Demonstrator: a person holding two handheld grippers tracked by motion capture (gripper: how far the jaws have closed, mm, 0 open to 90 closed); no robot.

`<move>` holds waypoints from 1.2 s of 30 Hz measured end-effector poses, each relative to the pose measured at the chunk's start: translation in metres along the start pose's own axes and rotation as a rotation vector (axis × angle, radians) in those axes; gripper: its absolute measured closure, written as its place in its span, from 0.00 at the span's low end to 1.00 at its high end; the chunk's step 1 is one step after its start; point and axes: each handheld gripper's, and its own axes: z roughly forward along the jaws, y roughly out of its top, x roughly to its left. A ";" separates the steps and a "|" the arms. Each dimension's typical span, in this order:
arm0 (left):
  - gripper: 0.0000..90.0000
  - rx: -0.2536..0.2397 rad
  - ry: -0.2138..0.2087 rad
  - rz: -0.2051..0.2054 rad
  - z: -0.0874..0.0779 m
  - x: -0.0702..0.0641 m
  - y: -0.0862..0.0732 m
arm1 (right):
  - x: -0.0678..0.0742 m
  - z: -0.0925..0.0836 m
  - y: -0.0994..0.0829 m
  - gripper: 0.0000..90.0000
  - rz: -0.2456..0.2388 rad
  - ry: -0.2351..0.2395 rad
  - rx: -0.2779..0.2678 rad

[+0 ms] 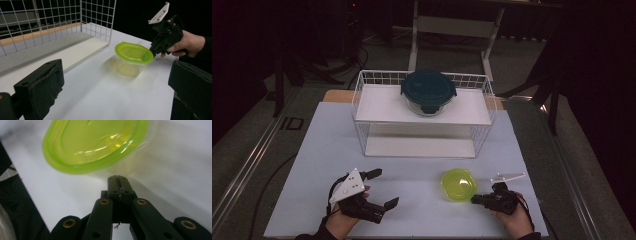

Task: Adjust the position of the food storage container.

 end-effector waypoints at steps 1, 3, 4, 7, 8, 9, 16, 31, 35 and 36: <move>0.00 0.000 0.001 0.001 0.000 0.000 0.000 | -0.002 -0.001 0.002 1.00 0.006 -0.005 -0.008; 0.00 0.001 0.002 0.002 0.000 0.000 0.000 | -0.003 -0.002 0.003 1.00 0.010 -0.009 -0.008; 0.00 0.002 0.001 0.001 0.000 0.000 0.000 | -0.004 -0.002 0.004 1.00 0.012 -0.009 -0.013; 0.00 0.004 0.002 0.002 0.000 0.000 0.000 | -0.001 0.004 0.007 1.00 0.012 0.010 -0.003; 0.00 0.004 0.001 0.002 0.000 0.000 0.000 | 0.001 0.006 0.008 1.00 0.008 0.013 0.001; 0.00 0.005 0.001 0.003 0.000 0.000 0.000 | 0.003 0.009 0.010 1.00 0.001 0.023 0.008; 0.00 0.004 0.001 0.005 0.000 0.000 0.000 | 0.013 0.021 0.022 1.00 -0.023 0.054 0.019; 0.00 0.005 0.000 0.007 0.000 0.000 -0.001 | -0.001 0.028 0.037 1.00 0.016 -0.003 0.004; 0.00 0.005 0.001 0.007 -0.001 0.000 -0.001 | 0.000 0.034 0.041 1.00 0.018 0.007 0.006; 0.00 0.005 0.001 0.005 -0.001 0.000 -0.001 | 0.001 0.035 0.042 1.00 0.014 0.011 0.008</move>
